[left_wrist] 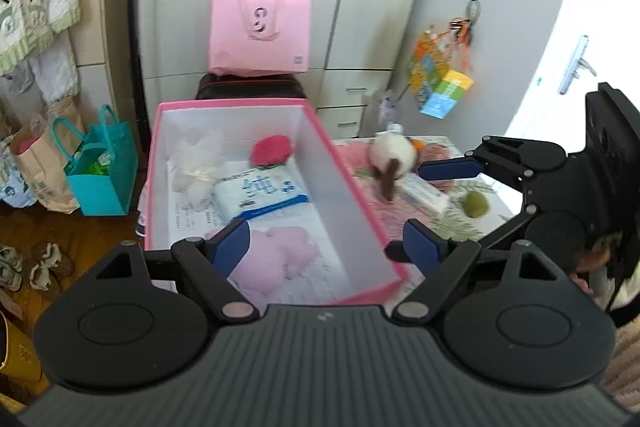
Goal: Organize soft objects
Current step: 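Move both tools back to the wipes pack and green sponge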
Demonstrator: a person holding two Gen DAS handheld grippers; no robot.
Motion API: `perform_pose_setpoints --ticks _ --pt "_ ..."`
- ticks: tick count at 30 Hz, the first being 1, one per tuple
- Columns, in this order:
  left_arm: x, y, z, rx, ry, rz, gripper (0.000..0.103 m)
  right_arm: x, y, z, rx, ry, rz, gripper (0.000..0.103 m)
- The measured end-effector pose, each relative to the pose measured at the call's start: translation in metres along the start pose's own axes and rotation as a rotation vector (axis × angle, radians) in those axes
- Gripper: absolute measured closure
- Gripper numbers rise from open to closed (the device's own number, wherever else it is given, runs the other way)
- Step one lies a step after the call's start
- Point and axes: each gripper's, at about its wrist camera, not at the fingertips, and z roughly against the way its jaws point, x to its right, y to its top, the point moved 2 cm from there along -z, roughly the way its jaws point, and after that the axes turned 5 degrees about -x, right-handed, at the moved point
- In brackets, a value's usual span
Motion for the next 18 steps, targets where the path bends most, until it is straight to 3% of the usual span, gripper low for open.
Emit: perform_pose_setpoints --ticks 4,7,11,15,18 --pt "0.021 -0.007 0.017 0.033 -0.067 -0.028 0.016 0.025 -0.025 0.031 0.047 0.096 -0.100 0.014" --pt "0.039 -0.012 0.029 0.057 -0.116 -0.059 0.015 0.046 -0.045 0.051 0.073 0.110 -0.187 0.014" --pt "0.065 -0.016 0.035 0.085 -0.145 -0.116 0.014 0.064 -0.071 0.084 0.131 0.039 -0.213 0.013" --pt "0.088 -0.019 0.031 0.097 -0.171 -0.158 0.014 0.086 -0.117 0.109 0.244 -0.079 -0.276 0.009" --pt "0.106 -0.019 0.018 0.095 -0.168 -0.197 0.014 0.101 -0.148 0.116 0.259 -0.130 -0.317 0.009"
